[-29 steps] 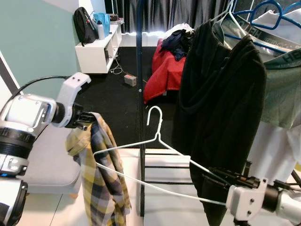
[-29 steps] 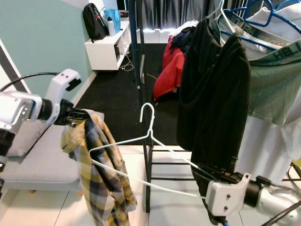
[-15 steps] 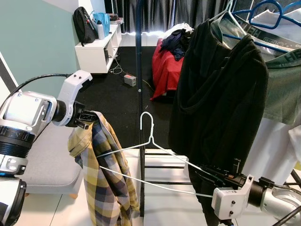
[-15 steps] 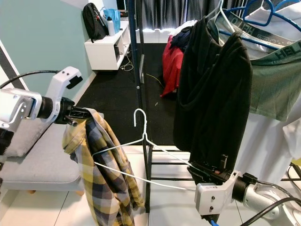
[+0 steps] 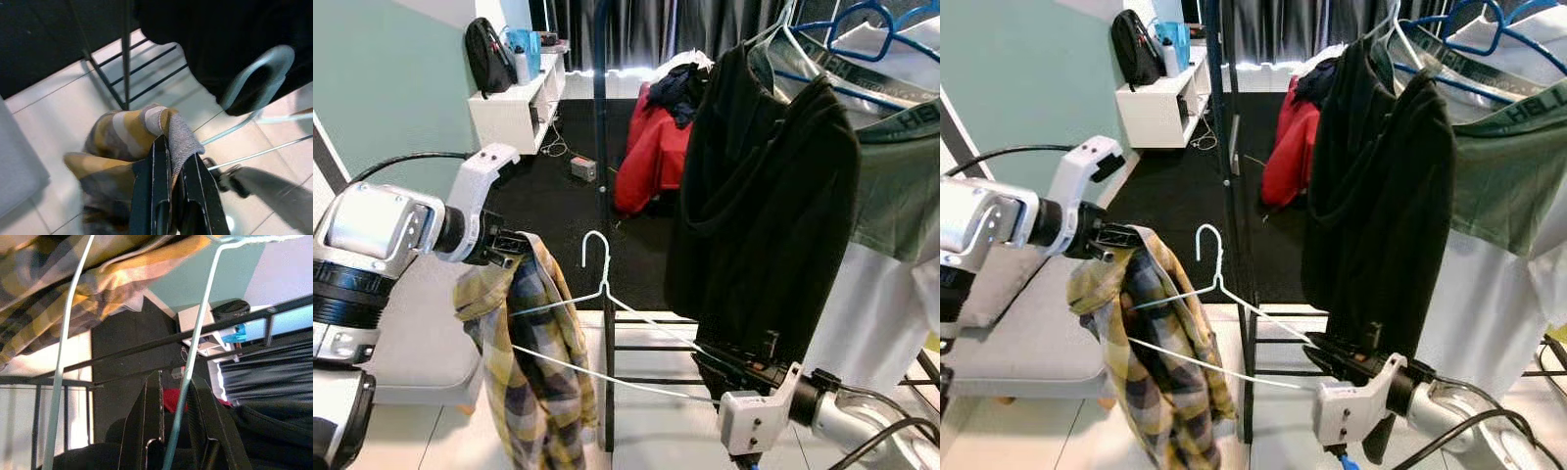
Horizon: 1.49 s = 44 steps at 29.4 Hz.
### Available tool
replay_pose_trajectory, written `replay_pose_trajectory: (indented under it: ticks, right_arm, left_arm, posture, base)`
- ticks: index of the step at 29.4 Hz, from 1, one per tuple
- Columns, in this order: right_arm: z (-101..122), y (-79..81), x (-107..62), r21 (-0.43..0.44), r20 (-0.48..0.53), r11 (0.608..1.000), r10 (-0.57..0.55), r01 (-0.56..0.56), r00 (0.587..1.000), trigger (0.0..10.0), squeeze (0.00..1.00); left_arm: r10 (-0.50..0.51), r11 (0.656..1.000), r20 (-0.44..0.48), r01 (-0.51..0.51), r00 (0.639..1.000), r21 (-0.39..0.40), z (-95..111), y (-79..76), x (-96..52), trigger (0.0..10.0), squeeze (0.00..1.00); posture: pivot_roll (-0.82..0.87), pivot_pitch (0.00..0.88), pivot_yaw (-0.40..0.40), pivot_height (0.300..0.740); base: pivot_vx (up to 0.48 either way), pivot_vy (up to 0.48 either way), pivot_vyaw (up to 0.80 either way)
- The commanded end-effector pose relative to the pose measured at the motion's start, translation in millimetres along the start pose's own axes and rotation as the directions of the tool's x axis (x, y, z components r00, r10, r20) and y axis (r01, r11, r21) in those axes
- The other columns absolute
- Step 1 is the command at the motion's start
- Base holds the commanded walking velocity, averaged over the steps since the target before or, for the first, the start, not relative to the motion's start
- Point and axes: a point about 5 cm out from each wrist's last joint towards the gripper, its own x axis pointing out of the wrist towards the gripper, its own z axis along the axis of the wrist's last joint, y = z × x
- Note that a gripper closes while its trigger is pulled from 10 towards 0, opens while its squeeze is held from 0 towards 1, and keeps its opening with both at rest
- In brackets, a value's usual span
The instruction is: Hang hanger
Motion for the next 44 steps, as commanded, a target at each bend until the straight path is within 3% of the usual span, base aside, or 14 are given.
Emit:
replay_pose_trajectory:
  ticks: [1,10,12,13,14,19,20,25,28,33,36,41,42,44]
  right_arm:
    - [0.0,16.7,7.8,-0.003,-0.01,0.999,0.04,-0.04,0.999,10.0,0.0]
    - [-27.4,18.8,9.8,-0.052,-0.229,0.998,0.024,-0.037,0.973,10.0,0.0]
    - [-36.2,5.2,13.5,-0.061,-0.279,0.995,-0.097,0.083,0.955,10.0,0.0]
    - [-36.2,5.2,13.5,-0.061,-0.279,0.995,-0.097,0.083,0.955,10.0,0.0]
    - [-29.7,-1.2,20.9,-0.044,-0.214,0.987,-0.161,0.155,0.963,10.0,0.0]
    - [-15.2,-5.3,31.0,-0.034,-0.095,0.977,-0.212,0.21,0.973,10.0,0.0]
    - [-4.6,-7.1,36.4,-0.031,-0.021,0.974,-0.226,0.226,0.974,10.0,0.0]
    - [8.5,-7.4,43.2,-0.02,0.068,0.973,-0.23,0.232,0.971,10.0,0.0]
    - [22.6,2.0,50.2,-0.003,0.168,0.984,-0.178,0.181,0.97,10.0,0.0]
    - [24.5,5.3,50.4,-0.006,0.192,0.985,-0.166,0.17,0.967,10.0,0.0]
    - [22.4,7.3,51.1,-0.011,0.197,0.986,-0.162,0.167,0.967,10.0,0.0]
    - [20.2,4.7,53.5,-0.013,0.191,0.985,-0.164,0.17,0.968,10.0,0.0]
    - [15.1,1.4,53.7,-0.008,0.167,0.984,-0.175,0.179,0.97,10.0,0.0]
    - [12.8,0.0,53.4,-0.005,0.158,0.983,-0.179,0.182,0.971,10.0,0.0]
  left_arm:
    - [-0.03,0.999,0.078,0.028,0.996,0.035,21.3,-13.1,-11.6,10.0,0.0]
    - [0.002,1.0,0.1,-0.003,0.995,0.011,27.6,-11.0,-21.6,10.0,0.0]
    - [-0.011,1.0,0.111,0.011,0.994,0.0,30.3,-15.6,-24.5,10.0,0.0]
    - [-0.011,1.0,0.111,0.011,0.994,0.0,30.3,-15.6,-24.5,10.0,0.0]
    - [-0.041,0.999,0.107,0.042,0.993,-0.005,29.7,-21.6,-22.7,10.0,0.0]
    - [-0.068,0.997,0.103,0.071,0.992,-0.022,28.0,-27.6,-18.8,10.0,0.0]
    - [-0.081,0.996,0.101,0.084,0.992,-0.031,26.9,-30.0,-15.3,10.0,0.0]
    - [-0.094,0.995,0.099,0.098,0.991,-0.035,25.6,-33.3,-10.3,10.0,0.0]
    - [-0.069,0.996,0.112,0.074,0.991,-0.045,26.8,-32.4,0.3,10.0,0.0]
    - [-0.064,0.995,0.129,0.073,0.99,-0.065,31.1,-33.2,2.5,10.0,0.0]
    - [-0.113,0.99,0.133,0.123,0.985,-0.067,36.0,-46.9,9.0,10.0,0.0]
    - [-0.156,0.987,0.092,0.159,0.983,-0.015,30.5,-58.2,12.3,10.0,0.0]
    - [-0.11,0.994,0.062,0.108,0.992,0.036,23.7,-54.9,12.5,10.0,0.0]
    - [-0.087,0.995,0.054,0.084,0.995,0.052,21.0,-52.7,12.3,10.0,0.0]
  posture:
    - [0.06,0.085,0.056,0.74]
    - [0.06,0.088,0.054,0.74]
    - [0.06,0.09,0.055,0.74]
    - [0.06,0.09,0.055,0.74]
    - [0.06,0.091,0.055,0.74]
    - [0.06,0.092,0.055,0.74]
    - [0.06,0.093,0.053,0.74]
    - [0.06,0.092,0.051,0.74]
    - [0.05,0.093,0.045,0.74]
    - [0.05,0.092,0.044,0.74]
    - [0.05,0.092,0.043,0.74]
    - [0.05,0.091,0.043,0.74]
    - [0.05,0.091,0.039,0.74]
    - [0.05,0.091,0.039,0.74]
  base:
    - [0.0,0.0,0.0]
    - [0.0,0.0,0.0]
    - [0.0,0.0,0.0]
    - [0.0,0.0,0.0]
    - [0.0,0.0,0.0]
    - [0.0,0.0,0.0]
    - [0.0,0.0,0.0]
    - [0.0,0.0,0.0]
    - [0.0,0.0,0.0]
    - [0.0,0.0,0.0]
    - [0.0,0.0,0.0]
    - [0.0,0.0,0.0]
    - [0.0,0.0,0.0]
    - [0.0,0.0,0.0]
